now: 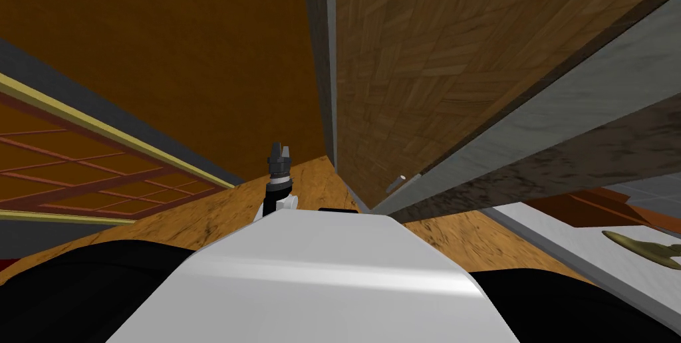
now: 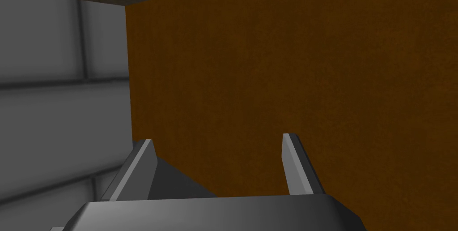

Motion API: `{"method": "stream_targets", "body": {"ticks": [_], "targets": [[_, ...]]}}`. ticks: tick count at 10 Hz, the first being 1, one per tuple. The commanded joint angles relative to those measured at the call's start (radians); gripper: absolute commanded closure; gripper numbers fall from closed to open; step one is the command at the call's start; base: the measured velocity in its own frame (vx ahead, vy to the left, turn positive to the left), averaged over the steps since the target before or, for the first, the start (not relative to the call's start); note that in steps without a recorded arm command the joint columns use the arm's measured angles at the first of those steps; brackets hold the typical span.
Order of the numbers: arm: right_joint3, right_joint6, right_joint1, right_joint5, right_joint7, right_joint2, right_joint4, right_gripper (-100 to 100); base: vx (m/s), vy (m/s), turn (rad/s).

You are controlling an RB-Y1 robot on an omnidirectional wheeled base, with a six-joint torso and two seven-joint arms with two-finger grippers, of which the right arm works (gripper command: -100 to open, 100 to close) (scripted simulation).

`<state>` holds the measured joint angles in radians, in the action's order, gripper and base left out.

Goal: Push the door open

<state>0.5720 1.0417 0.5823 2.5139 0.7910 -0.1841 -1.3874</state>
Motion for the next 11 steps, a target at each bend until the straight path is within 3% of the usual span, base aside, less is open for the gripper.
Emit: {"method": "stream_targets", "body": {"ticks": [1,11], "targets": [[0.007,0.009,-0.002,0.039,0.019,-0.002,0.019,-100,0.122,0.01,-0.053],[0.039,0.08,-0.02,0.294,0.101,-0.025,0.102,-100,0.108,0.017,-0.055]]}}
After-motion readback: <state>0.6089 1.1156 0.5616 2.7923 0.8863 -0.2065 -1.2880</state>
